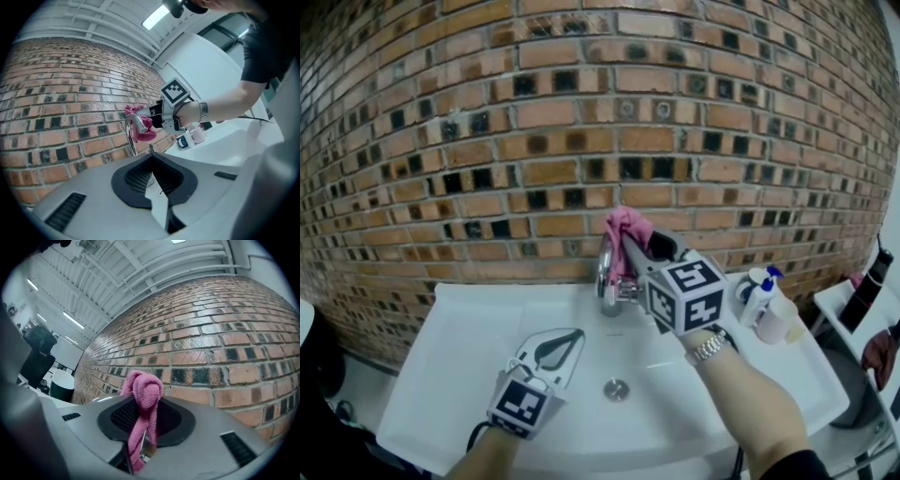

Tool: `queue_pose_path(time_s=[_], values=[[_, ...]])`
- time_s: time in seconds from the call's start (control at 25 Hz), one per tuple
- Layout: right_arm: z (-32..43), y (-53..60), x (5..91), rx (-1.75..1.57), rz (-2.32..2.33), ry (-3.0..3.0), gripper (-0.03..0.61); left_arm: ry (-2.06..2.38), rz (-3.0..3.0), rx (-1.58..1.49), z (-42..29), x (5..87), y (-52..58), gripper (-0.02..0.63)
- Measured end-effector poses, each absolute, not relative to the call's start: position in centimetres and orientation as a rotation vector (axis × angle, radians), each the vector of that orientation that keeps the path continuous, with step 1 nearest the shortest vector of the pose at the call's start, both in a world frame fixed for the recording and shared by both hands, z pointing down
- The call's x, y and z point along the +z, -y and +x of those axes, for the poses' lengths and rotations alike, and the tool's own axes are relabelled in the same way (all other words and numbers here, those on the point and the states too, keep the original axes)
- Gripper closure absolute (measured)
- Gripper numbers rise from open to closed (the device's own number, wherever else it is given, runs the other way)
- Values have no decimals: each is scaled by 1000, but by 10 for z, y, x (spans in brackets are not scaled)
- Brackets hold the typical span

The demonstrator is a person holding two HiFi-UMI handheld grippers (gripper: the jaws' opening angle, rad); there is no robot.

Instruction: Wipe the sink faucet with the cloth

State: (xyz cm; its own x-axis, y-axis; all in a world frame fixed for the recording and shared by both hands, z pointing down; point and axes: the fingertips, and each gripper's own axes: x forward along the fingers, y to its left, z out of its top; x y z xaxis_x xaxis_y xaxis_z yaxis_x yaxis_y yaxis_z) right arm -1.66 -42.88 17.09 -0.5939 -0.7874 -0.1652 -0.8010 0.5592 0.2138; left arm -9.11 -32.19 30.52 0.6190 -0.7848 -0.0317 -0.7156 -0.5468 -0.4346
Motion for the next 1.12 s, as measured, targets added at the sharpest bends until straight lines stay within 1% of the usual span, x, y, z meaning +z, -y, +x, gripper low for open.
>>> queue_pose_path(time_s=[0.64, 0.92, 1.12], values=[[-11, 479, 211, 343, -1639, -2763, 480, -1195, -2432, -258, -88, 306, 323, 606], [-13, 485, 228, 377, -1726, -2770, 481, -1191, -2430, -260, -86, 308, 324, 606], [-13, 486, 244, 344, -1772, -2786, 480, -1185, -2427, -273, -85, 309, 324, 606]])
